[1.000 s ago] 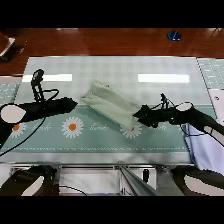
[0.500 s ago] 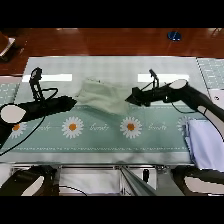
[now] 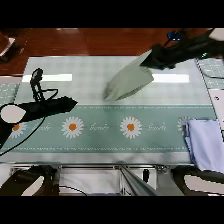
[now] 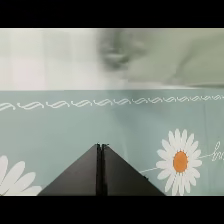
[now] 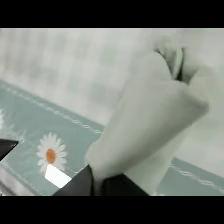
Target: Fold the shirts.
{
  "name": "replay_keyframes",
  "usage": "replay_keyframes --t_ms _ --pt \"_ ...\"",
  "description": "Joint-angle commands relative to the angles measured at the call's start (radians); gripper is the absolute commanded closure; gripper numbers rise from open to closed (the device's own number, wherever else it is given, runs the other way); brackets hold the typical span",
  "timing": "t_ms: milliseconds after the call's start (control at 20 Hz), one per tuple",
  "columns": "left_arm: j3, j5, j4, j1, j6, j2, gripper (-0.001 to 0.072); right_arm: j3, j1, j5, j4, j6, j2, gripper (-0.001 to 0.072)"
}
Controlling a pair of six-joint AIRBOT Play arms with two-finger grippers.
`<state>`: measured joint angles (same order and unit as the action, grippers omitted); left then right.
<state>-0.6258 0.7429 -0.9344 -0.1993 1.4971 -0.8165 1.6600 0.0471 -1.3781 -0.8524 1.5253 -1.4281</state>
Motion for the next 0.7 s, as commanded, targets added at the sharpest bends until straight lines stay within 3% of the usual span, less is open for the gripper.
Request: replay_keyframes --t_ms 0,350,650 --pt "0.000 0.021 0.000 -0.001 0.000 0.000 0.0689 0.180 -0.150 -0.191 -0.103 0.098 0.013 0.0681" --pt "0.000 0.020 0.000 -0.001 0.000 0.000 0.0689 0.225 -0.526 -0.362 -0.105 0.189 0.147 0.0681" --pt "0.000 -0.021 0.000 -0.001 -0.001 0.000 0.0689 0.200 -0.740 -0.478 -0.325 0.285 0.277 0.0682"
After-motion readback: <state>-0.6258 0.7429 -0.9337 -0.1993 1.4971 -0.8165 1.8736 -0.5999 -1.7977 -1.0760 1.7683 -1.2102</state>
